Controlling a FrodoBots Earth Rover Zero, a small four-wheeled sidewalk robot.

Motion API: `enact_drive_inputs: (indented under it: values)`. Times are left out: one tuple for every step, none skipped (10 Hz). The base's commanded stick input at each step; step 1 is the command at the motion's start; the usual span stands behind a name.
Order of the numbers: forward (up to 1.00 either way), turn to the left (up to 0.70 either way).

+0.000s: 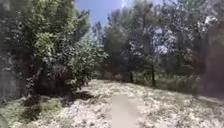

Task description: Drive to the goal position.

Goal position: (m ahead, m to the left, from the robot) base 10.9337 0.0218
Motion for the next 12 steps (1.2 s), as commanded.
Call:
enact_drive_inputs:
  values:
    - [0.5, 0.0]
    - [0.5, 0.0]
    - [0.5, 0.0]
    - [0.5, 0.0]
    - [0.5, 0.0]
    - [0.5, 0.0]
    - [0.5, 0.0]
    - [0.5, 0.0]
    - [0.5, 0.0]
    - [0.5, 0.0]
    - [0.5, 0.0]
    - [0.5, 0.0]
